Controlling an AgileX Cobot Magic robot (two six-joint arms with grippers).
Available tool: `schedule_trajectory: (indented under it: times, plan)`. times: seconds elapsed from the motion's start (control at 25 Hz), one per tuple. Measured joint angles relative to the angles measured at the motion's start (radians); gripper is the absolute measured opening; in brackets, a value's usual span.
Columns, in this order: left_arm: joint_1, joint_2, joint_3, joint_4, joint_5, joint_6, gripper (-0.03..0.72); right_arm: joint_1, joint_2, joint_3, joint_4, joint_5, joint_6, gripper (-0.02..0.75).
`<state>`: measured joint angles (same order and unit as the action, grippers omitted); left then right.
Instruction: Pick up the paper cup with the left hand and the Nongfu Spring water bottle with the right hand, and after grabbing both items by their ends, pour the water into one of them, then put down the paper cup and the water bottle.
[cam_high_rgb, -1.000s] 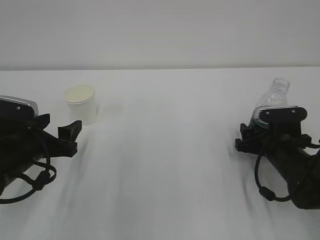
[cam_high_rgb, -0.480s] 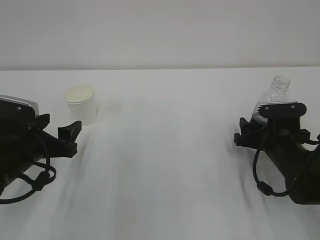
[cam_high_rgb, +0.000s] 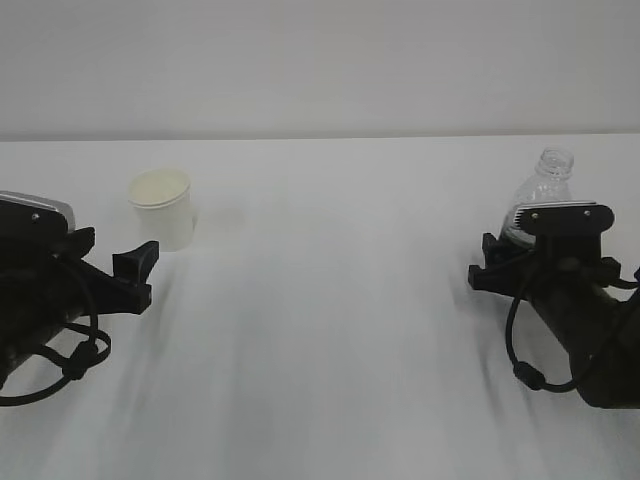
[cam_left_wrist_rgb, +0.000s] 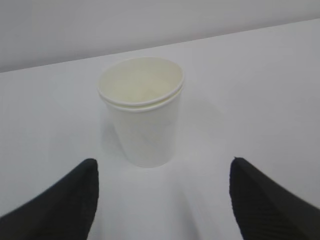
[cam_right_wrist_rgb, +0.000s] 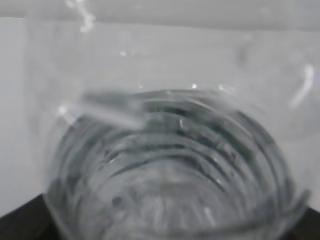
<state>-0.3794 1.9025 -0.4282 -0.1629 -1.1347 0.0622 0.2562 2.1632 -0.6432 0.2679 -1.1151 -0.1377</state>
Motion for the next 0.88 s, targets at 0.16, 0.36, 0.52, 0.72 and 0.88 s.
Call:
schedule_trajectory:
  times: [0.16, 0.36, 0.52, 0.72, 0.88]
  plan:
    - [0.001, 0.000, 0.000, -0.002, 0.000, 0.000, 0.587, 0.000, 0.000, 0.000, 0.000, -0.002, 0.000, 0.520]
    - [0.001, 0.000, 0.000, -0.003, 0.000, 0.000, 0.587, 0.000, 0.000, 0.000, 0.000, -0.002, 0.000, 0.514]
    - [0.001, 0.000, 0.000, -0.003, 0.000, 0.000, 0.587, 0.000, 0.000, 0.000, 0.000, -0.006, 0.000, 0.486]
    - [0.001, 0.000, 0.000, -0.003, 0.000, 0.000, 0.587, 0.000, 0.000, 0.000, 0.000, -0.006, 0.000, 0.472]
    - [0.001, 0.000, 0.000, -0.004, 0.000, 0.001, 0.580, 0.000, 0.000, 0.000, 0.000, -0.007, 0.000, 0.470]
